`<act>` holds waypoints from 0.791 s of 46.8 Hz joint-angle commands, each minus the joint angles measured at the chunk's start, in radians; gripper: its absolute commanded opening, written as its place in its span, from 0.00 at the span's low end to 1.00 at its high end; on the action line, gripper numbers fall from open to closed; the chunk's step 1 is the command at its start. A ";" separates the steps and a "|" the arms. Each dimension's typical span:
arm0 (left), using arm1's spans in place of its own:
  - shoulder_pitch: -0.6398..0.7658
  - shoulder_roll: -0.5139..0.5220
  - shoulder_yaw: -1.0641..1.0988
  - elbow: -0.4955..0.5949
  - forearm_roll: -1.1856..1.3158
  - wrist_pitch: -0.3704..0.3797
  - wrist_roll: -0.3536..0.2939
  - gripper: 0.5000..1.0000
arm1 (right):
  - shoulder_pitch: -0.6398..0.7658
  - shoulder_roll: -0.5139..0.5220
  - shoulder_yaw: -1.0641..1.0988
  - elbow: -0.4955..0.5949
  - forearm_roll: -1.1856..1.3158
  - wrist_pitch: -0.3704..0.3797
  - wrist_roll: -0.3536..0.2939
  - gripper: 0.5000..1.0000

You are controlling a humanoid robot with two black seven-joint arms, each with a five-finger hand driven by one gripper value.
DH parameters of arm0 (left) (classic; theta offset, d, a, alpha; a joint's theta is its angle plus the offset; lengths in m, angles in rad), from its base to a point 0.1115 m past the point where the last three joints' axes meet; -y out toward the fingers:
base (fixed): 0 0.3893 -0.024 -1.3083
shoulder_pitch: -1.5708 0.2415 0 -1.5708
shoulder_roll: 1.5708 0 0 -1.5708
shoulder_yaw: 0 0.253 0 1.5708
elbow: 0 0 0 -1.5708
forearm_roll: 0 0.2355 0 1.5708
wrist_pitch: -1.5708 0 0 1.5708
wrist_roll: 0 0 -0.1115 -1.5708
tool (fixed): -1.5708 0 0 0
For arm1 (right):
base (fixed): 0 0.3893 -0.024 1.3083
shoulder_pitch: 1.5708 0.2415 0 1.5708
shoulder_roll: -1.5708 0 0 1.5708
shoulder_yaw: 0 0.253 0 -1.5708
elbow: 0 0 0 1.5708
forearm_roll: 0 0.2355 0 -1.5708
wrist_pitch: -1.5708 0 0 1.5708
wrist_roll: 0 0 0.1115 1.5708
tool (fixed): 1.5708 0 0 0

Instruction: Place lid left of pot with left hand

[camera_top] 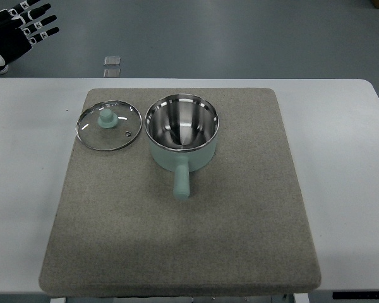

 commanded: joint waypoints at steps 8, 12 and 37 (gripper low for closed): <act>0.012 0.000 0.000 -0.002 0.002 0.000 0.000 0.99 | -0.002 0.000 -0.004 0.028 -0.004 0.004 0.000 0.85; 0.014 0.000 0.000 -0.002 0.002 0.000 0.000 0.99 | 0.000 0.000 -0.005 0.026 -0.004 0.003 0.000 0.85; 0.020 -0.002 0.000 -0.002 0.002 0.000 0.000 0.99 | 0.000 0.000 0.001 0.046 0.005 0.015 -0.002 0.85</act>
